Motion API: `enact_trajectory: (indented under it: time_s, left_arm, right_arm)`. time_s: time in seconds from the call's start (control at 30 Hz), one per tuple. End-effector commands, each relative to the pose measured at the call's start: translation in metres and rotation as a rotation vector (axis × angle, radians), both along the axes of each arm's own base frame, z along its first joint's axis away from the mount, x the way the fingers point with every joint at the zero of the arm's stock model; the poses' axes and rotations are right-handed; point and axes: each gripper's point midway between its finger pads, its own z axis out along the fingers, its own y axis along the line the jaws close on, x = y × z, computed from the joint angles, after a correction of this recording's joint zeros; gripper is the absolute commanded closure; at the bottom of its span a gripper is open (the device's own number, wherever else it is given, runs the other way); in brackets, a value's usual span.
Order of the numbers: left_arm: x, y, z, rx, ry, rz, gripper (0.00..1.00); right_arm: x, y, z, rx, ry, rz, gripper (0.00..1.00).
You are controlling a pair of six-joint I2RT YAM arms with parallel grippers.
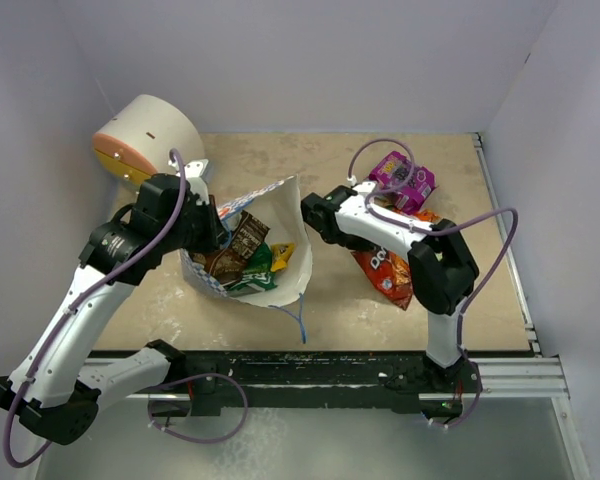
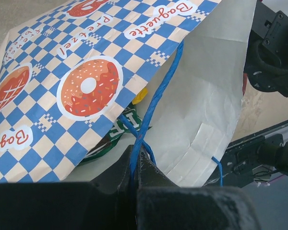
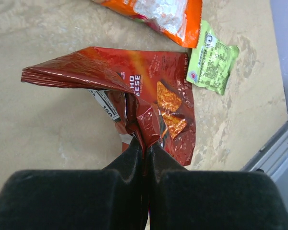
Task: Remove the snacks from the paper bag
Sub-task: Place the snack at the center of the board, then take out the snack from the paper bag.
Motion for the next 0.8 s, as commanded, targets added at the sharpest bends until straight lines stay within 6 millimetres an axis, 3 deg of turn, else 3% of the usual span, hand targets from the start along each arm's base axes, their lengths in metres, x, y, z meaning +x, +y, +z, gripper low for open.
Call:
enact_trajectory:
  time_s: [0.0,0.1,0.17,0.2,0.23,0.3,0.37,0.53,0.77]
  left_arm:
    - [0.002,-0.001,0.015,-0.013,-0.063,-0.021,1.00]
    - [0.000,0.000,0.019,-0.020,-0.082,-0.025,1.00]
    - [-0.001,-0.005,0.025,-0.044,-0.101,-0.056,1.00]
    - [-0.002,-0.009,0.029,-0.061,-0.112,-0.076,1.00]
    - [-0.003,-0.013,0.033,-0.080,-0.125,-0.096,1.00]
    - [-0.006,-0.022,0.042,-0.124,-0.146,-0.141,1.00]
    - [-0.009,-0.030,0.046,-0.161,-0.155,-0.187,1.00]
    - [-0.020,-0.046,0.058,-0.250,-0.176,-0.272,1.00]
    - [-0.026,-0.054,0.068,-0.335,-0.172,-0.283,1.00]
  right_arm:
    - [0.029,0.015,0.031,0.062,-0.158,0.006,1.00]
    - [0.047,0.041,0.028,0.166,-0.184,0.066,0.97]
    - [0.058,0.059,0.029,0.251,-0.204,0.120,0.87]
    - [0.063,0.067,0.032,0.289,-0.218,0.147,0.76]
    - [0.066,0.072,0.038,0.318,-0.237,0.163,0.55]
    - [0.069,0.074,0.048,0.338,-0.261,0.172,0.25]
    - [0.065,0.071,0.056,0.346,-0.270,0.179,0.10]
    - [0.036,0.065,0.082,0.474,-0.305,0.292,0.07]
    - [-0.010,0.056,0.144,0.625,-0.469,0.630,0.06]
